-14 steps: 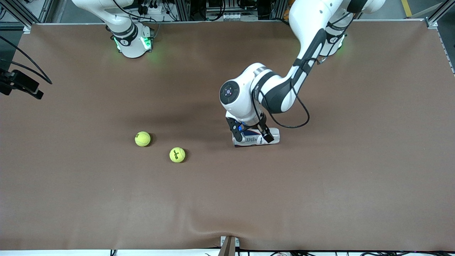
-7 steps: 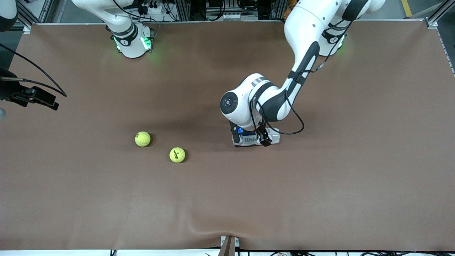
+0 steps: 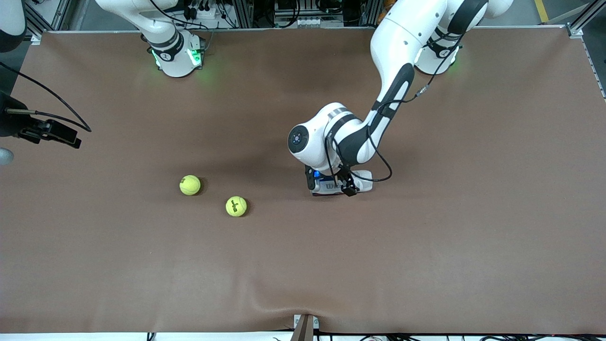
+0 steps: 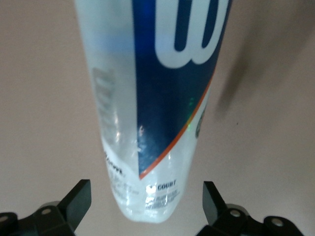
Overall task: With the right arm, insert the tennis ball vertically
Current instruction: 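Grasp the Wilson tube with the left gripper while the right gripper advances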
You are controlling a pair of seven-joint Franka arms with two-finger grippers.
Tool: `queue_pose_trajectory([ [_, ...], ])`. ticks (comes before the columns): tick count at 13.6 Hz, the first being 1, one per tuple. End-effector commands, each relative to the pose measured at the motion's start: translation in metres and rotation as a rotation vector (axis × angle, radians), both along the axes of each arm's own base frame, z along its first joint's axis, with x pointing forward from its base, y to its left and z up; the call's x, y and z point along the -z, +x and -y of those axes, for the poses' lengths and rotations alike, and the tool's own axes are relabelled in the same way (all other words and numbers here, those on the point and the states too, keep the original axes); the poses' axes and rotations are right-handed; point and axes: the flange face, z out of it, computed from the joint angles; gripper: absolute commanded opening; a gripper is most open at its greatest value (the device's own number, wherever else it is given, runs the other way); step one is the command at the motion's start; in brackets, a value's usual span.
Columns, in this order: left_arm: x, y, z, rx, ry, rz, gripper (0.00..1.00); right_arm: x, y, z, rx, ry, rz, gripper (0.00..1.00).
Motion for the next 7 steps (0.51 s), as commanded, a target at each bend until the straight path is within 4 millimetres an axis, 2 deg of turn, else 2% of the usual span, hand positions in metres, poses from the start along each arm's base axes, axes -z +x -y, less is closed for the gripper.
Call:
queue_pose_trajectory([
  [1, 0.007, 0.005, 0.002, 0.030, 0.012, 0.009, 1.00, 0.005, 0.000, -0.001, -0.017, 0.007, -0.019, 1.00],
  [4, 0.015, 0.005, 0.002, 0.037, 0.010, 0.005, 1.00, 0.017, 0.003, -0.001, -0.023, 0.008, -0.053, 1.00],
  [7, 0.030, 0.004, -0.003, 0.037, 0.029, -0.010, 1.00, 0.039, 0.008, 0.002, -0.018, 0.006, -0.110, 1.00],
])
